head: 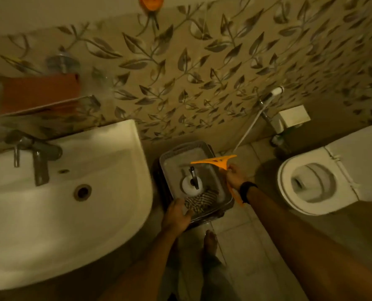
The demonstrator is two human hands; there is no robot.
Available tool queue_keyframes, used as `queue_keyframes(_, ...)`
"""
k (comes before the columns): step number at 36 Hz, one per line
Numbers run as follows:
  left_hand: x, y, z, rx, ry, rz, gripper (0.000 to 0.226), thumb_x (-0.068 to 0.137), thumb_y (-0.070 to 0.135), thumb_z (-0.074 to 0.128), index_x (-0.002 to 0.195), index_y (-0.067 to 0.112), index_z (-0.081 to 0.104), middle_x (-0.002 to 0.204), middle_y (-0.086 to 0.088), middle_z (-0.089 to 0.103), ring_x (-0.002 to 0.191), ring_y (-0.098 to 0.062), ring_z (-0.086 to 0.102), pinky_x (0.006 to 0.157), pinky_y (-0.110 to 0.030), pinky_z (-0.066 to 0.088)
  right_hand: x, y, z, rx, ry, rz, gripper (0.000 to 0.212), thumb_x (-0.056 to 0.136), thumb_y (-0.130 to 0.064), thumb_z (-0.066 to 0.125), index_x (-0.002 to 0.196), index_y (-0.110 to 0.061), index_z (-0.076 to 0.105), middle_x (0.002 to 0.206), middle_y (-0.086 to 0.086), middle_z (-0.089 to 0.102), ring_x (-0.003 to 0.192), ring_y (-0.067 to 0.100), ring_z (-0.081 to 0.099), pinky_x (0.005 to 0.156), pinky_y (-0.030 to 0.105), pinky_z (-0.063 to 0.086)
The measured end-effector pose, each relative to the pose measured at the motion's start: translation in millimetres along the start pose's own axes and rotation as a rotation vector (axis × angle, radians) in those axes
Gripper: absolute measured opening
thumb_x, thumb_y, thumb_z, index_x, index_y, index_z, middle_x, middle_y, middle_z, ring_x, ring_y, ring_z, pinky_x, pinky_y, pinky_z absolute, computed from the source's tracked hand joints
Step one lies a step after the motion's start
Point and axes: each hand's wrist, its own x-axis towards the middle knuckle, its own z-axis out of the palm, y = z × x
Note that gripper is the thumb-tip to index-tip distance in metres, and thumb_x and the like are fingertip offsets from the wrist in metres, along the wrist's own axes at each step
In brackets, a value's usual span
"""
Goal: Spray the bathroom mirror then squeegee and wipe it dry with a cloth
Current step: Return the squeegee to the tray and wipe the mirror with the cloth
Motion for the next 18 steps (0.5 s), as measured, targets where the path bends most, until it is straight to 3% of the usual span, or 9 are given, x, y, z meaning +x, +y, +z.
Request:
queue_keyframes(2,11,-5,11,-0.028,0.011,-0.048,0.051,0.098,0.03,0.065,0.145,0.015,0.051,0.146,-0.008,0.054,0.132,-0.027,0.055,0.111,-0.046,0.047,27,3,7,-0.093,-0.046,-0.026,0.029,0.102,-0.024,0.052,0.124,-0.006,0.056,0.117,0.019,0.064,0.109,0.035,0.061,0.099,0.05,0.049)
queue_keyframes(6,28,-19,34,-0.076,0.027,-0.158,0.048,0.099,0.035,0.063,0.143,0.019,0.052,0.139,-0.005,0.059,0.124,-0.024,0.06,0.105,-0.041,0.051,68,5,25,-0.198,-0.076,-0.136,0.042,0.103,-0.02,0.052,0.144,-0.011,0.046,0.133,0.012,0.061,0.121,0.033,0.057,0.102,0.044,0.046)
queue_keyframes(11,45,-33,55,-0.129,0.052,-0.198,0.033,0.102,0.039,0.058,0.132,0.025,0.056,0.127,0.0,0.064,0.114,-0.022,0.064,0.099,-0.041,0.055,115,17,50,-0.228,-0.184,-0.17,0.028,0.101,-0.017,0.052,0.128,-0.009,0.055,0.123,0.016,0.065,0.115,0.033,0.059,0.101,0.049,0.047)
queue_keyframes(15,59,-40,68,-0.126,0.07,-0.212,0.044,0.104,0.041,0.053,0.143,0.021,0.053,0.141,-0.004,0.059,0.124,-0.025,0.06,0.106,-0.048,0.051,142,28,66,-0.27,-0.235,-0.18,0.026,0.099,-0.025,0.057,0.122,-0.013,0.059,0.119,0.01,0.065,0.107,0.028,0.059,0.094,0.042,0.049)
queue_keyframes(18,66,-42,75,-0.127,0.072,-0.235,0.054,0.104,0.041,0.053,0.153,0.02,0.044,0.154,-0.007,0.049,0.139,-0.028,0.05,0.116,-0.047,0.043,156,38,73,-0.349,-0.225,-0.149,0.027,0.097,-0.025,0.057,0.121,-0.013,0.062,0.121,0.014,0.065,0.112,0.033,0.06,0.092,0.04,0.051)
